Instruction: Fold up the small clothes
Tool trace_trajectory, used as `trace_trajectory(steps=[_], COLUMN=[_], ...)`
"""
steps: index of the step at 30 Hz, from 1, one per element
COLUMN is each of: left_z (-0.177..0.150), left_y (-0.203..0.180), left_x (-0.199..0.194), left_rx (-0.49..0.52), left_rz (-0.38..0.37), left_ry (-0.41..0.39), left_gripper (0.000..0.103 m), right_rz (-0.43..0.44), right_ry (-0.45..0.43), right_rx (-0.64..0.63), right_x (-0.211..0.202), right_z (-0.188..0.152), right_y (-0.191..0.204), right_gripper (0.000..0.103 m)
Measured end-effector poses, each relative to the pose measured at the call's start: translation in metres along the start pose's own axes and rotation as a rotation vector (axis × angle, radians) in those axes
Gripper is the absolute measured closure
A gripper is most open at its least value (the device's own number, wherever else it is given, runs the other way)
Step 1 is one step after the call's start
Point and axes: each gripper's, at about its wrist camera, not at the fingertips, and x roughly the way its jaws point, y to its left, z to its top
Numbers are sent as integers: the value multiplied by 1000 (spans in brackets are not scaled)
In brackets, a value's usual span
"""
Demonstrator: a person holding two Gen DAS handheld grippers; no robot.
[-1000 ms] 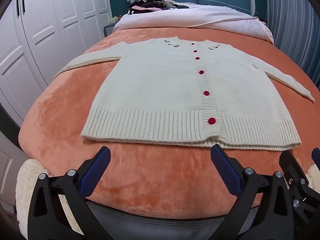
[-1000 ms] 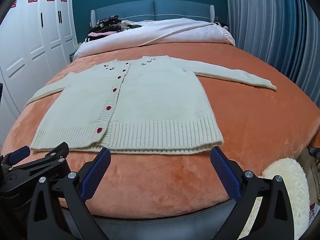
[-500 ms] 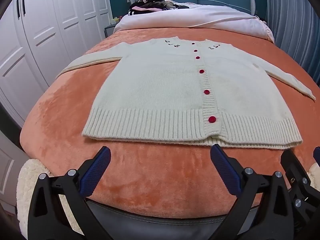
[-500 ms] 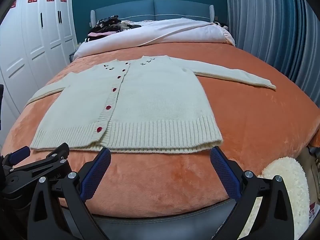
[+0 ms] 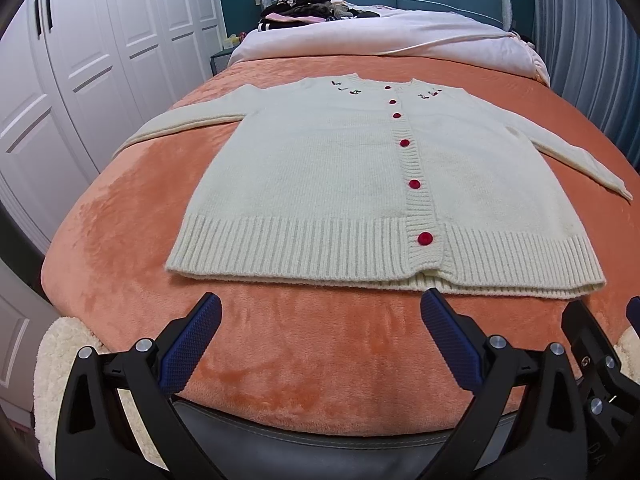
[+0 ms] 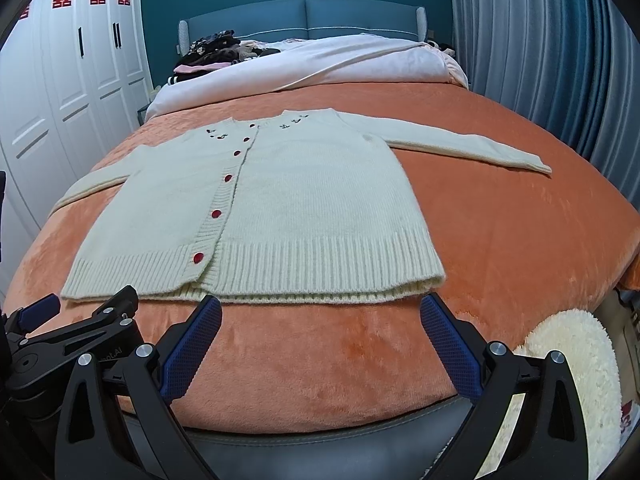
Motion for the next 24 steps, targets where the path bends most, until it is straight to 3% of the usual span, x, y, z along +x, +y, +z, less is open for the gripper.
trace_trajectory(steps=[24], left_z=[-1], left_y=[1], left_x=[1], left_rx=[2], left_rz=[3], left_ry=[0], left_gripper=[6], right_rz=[-3], right_ry=[13], right_rx=[5], right_x=[1], right_z=[0], right_y=[1], right_gripper=[5])
